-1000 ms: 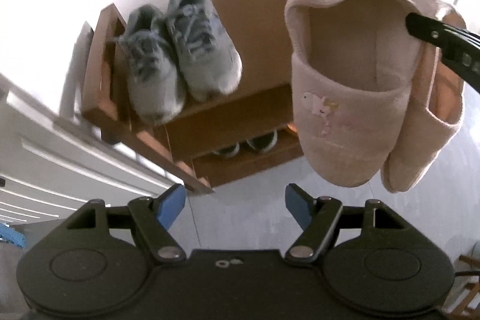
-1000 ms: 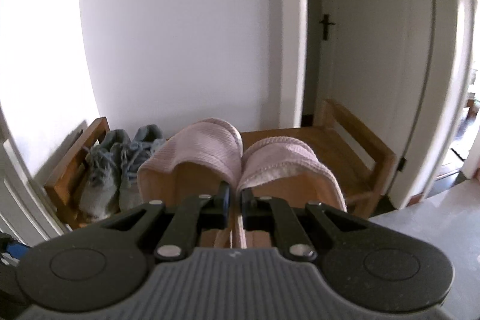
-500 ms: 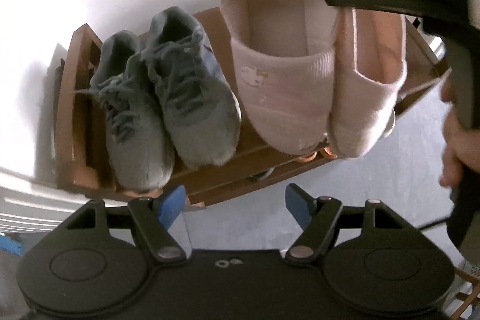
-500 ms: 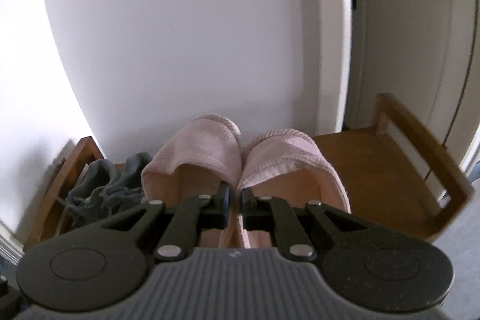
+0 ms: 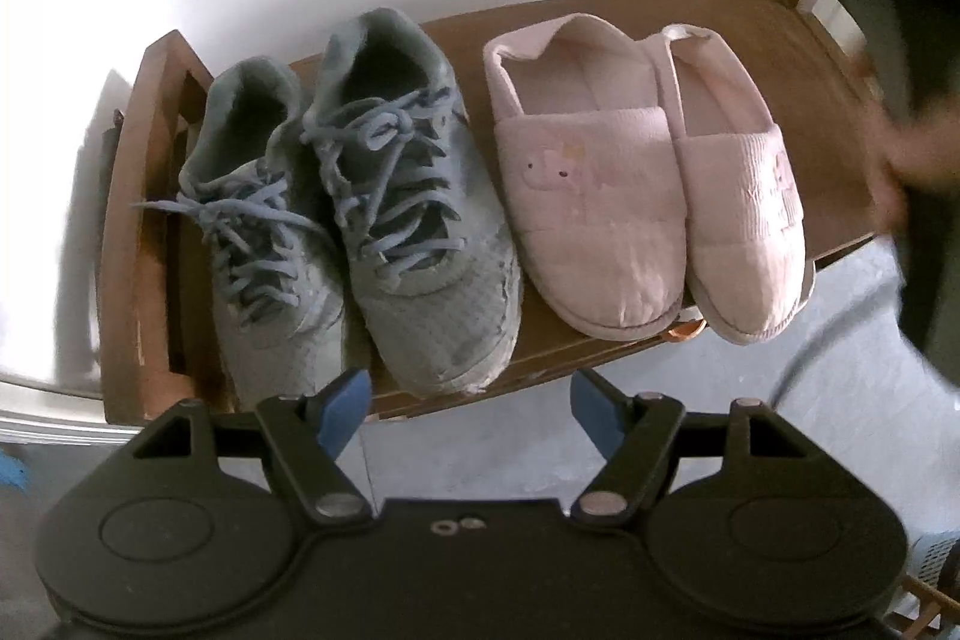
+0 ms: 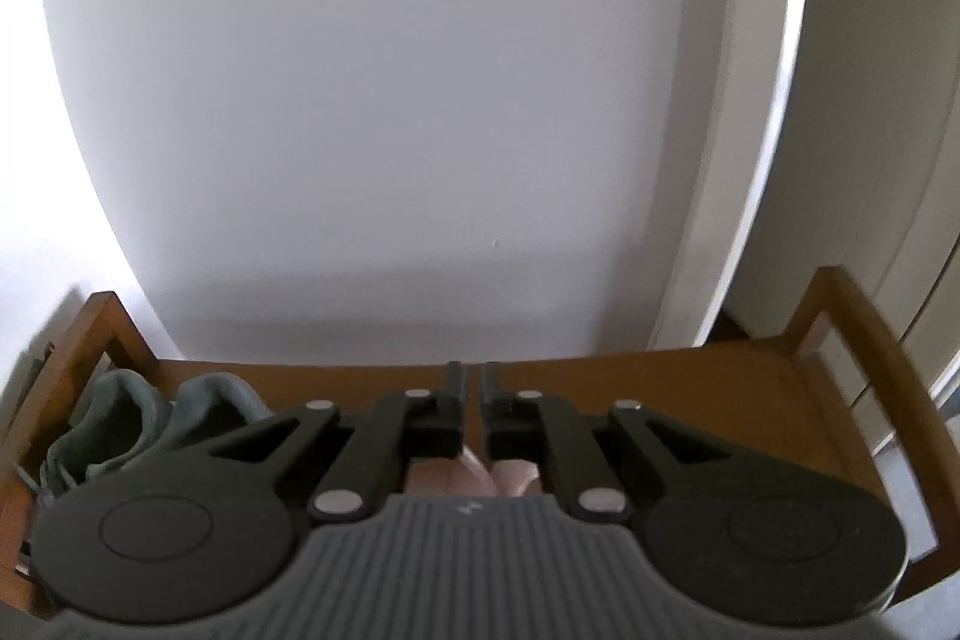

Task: Organize scattered shoes
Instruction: 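Lower the pink slippers onto the rack shelf beside grey sneakers and open the right tool, then move both tools back toward the black-and-white sneakers on the floor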

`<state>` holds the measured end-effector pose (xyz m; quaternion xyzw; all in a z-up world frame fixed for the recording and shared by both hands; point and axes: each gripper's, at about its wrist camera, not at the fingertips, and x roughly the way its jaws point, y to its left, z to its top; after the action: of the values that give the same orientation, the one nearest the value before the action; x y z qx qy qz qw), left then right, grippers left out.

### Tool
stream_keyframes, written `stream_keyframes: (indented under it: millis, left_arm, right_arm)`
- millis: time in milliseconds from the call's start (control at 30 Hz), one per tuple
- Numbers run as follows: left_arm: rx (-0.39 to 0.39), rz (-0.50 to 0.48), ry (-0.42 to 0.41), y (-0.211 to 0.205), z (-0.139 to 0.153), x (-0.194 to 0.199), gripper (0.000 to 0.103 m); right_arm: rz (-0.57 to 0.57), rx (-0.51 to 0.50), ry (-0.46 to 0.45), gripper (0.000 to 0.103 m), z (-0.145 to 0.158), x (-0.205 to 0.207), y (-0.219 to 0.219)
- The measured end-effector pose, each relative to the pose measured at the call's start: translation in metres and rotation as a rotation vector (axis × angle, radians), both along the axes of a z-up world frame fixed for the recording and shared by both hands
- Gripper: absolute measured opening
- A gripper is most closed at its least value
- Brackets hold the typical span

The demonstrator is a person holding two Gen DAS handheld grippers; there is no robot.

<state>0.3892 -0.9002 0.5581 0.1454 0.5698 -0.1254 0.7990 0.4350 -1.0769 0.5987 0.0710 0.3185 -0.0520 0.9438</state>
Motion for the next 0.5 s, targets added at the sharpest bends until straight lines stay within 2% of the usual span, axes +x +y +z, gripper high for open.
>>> stream_keyframes:
  millis: [33,67,133,233,400,500]
  left_arm:
    - [-0.003,0.007,-0.008,0.003,0.003,-0.001,0.074]
    - [-0.003,0.01,-0.014,0.005,0.005,-0.002,0.074]
    - [-0.006,0.024,-0.038,0.011,0.01,-0.009,0.074]
    - [-0.015,0.059,-0.045,0.02,0.013,-0.022,0.074]
    - [-0.051,0.137,-0.068,0.046,0.02,-0.077,0.074]
    - [-0.041,0.177,-0.085,0.065,0.018,-0.108,0.074]
  right_arm:
    - [0.003,-0.003,-0.018,0.085,0.0,-0.013,0.002]
    - [0.006,-0.008,-0.037,0.093,0.001,-0.025,0.004]
    - [0.043,-0.046,-0.048,0.093,0.0,-0.05,0.012]
    - [0.065,-0.07,-0.012,0.093,-0.003,-0.08,0.026]
    - [0.098,0.019,0.077,0.093,-0.002,-0.125,0.043]
    - [0.202,0.026,0.095,0.094,-0.008,-0.162,0.067]
